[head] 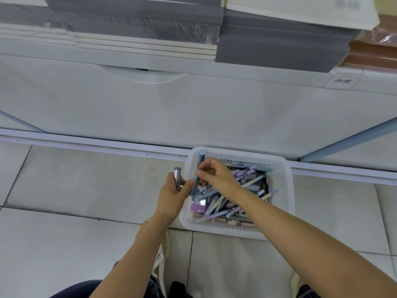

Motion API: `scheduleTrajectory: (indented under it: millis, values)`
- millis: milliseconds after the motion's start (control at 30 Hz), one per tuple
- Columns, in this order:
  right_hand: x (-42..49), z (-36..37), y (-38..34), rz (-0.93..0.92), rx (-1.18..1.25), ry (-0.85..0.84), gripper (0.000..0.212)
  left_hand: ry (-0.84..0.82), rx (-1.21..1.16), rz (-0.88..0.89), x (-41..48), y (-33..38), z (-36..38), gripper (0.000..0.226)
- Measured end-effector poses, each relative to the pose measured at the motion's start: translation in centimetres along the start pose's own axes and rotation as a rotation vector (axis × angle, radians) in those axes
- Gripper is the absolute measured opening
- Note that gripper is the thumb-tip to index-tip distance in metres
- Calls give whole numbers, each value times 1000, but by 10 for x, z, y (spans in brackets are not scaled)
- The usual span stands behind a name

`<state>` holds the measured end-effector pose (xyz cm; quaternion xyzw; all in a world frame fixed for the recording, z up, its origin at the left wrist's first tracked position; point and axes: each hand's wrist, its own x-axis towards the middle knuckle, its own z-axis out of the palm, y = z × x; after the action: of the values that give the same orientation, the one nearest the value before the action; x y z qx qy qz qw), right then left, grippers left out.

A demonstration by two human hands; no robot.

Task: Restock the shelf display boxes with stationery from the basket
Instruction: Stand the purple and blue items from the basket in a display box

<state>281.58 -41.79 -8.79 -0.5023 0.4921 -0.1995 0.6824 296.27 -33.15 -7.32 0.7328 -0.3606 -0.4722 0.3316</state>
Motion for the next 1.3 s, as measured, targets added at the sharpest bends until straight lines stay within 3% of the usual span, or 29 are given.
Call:
scheduleTrajectory:
  millis: [167, 333, 500, 600, 667, 767, 867, 1000, 1133, 1300]
  values:
    - [0, -2, -11, -24, 72, -126, 16, -76, -6, 52, 2, 8, 1, 28]
    - [17, -1, -11, -234, -470, 327, 36, -55, -147, 19, 3, 1, -3, 18]
    - [33, -2, -10, -285, -965, 247, 24, -30, -224, -36, 6, -5, -5, 14]
    - [31, -8, -7, -270, -842, 243, 20, -25, -254, -57, 7, -3, -8, 12]
    - [26, -20, -12, -195, -558, 224, 17, 28, -289, -95, 7, 1, -9, 13]
    - [12, -39, -33, -77, -123, 67, 12, 77, -400, -130, 3, 18, -7, 12]
    - [-5, -46, -61, -62, 62, -44, 12, 36, -496, -78, -5, 53, -2, 8]
    - [-36, -45, -105, -170, -43, -151, 12, 37, -617, 95, -22, 111, 2, 9]
    - [-71, -50, -159, -250, -142, -230, 15, 79, -580, 231, -47, 159, -5, 9]
    - [-122, -61, -228, -529, -282, -49, 13, 79, -405, 440, -83, 222, -14, 8]
